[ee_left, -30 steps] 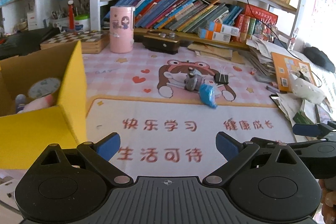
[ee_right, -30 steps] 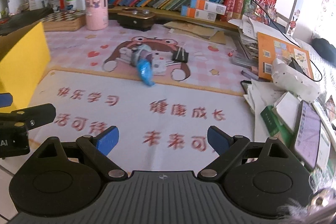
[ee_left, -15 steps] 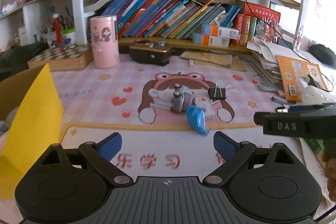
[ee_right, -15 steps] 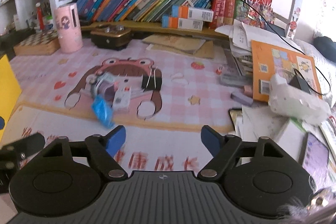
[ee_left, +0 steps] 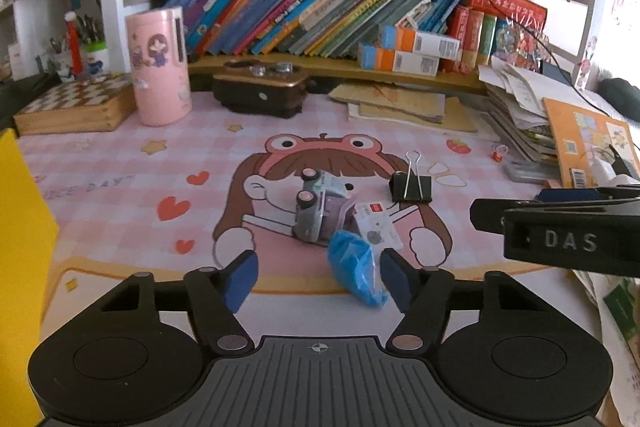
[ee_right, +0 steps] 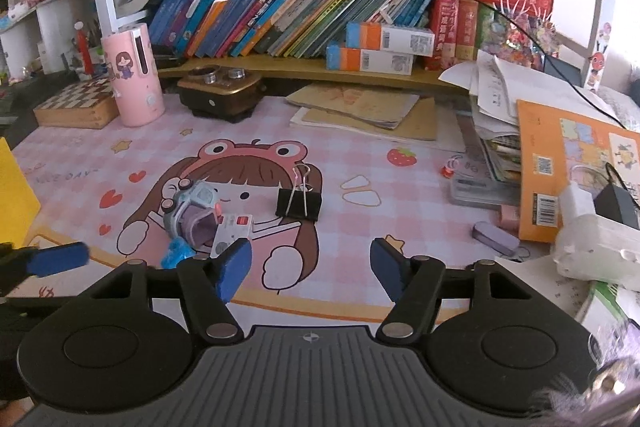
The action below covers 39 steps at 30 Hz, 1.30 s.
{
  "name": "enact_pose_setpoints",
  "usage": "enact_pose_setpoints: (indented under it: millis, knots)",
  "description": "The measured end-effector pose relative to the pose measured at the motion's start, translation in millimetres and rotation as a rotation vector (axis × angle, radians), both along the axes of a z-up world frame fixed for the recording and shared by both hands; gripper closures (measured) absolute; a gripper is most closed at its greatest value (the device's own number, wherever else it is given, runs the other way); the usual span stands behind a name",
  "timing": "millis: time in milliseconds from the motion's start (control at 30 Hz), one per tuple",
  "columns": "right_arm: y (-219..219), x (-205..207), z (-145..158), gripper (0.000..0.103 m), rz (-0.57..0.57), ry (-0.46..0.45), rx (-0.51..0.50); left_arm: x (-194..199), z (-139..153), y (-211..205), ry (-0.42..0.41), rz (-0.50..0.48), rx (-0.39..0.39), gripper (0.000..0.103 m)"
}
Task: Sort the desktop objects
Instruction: 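Grasp the blue plastic bag with the left tool, then lift the blue bag with the left tool while the right tool grasps the white eraser box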
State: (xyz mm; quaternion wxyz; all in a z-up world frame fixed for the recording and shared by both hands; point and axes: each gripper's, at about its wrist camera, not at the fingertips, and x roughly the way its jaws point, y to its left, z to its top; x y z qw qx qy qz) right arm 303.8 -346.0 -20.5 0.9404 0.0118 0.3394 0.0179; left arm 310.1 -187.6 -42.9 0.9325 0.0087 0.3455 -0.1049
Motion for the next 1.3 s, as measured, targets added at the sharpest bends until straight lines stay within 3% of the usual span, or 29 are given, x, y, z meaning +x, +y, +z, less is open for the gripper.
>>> enact_pose_setpoints:
  millis: [167, 467, 667, 967, 1100, 1200, 1300]
  knots:
    - [-2, 9, -2, 0.039, 0.011, 0.012, 0.005, 16, -12, -14, 0.034, -0.034, 0.007, 0.044]
    - [0, 22, -10, 0.039, 0.036, 0.047, 0.017, 34, -29, -20, 0.107, -0.045, 0.008, 0.076]
    - [7, 36, -18, 0.039, 0.08, 0.076, 0.038, 23, -17, 3, 0.112, -0.006, -0.031, 0.076]
    - [41, 67, -42, 0.041, 0.208, 0.104, -0.009, -14, 12, 51, 0.089, 0.114, -0.091, 0.076]
    - [50, 77, -50, 0.062, 0.239, 0.122, -0.027, -26, 18, 66, 0.094, 0.183, -0.11, 0.076]
    - [51, 80, -55, 0.07, 0.245, 0.133, -0.026, -32, 22, 71, 0.086, 0.2, -0.122, 0.076]
    - [52, 80, -56, 0.072, 0.245, 0.129, -0.03, -34, 25, 72, 0.077, 0.201, -0.124, 0.076]
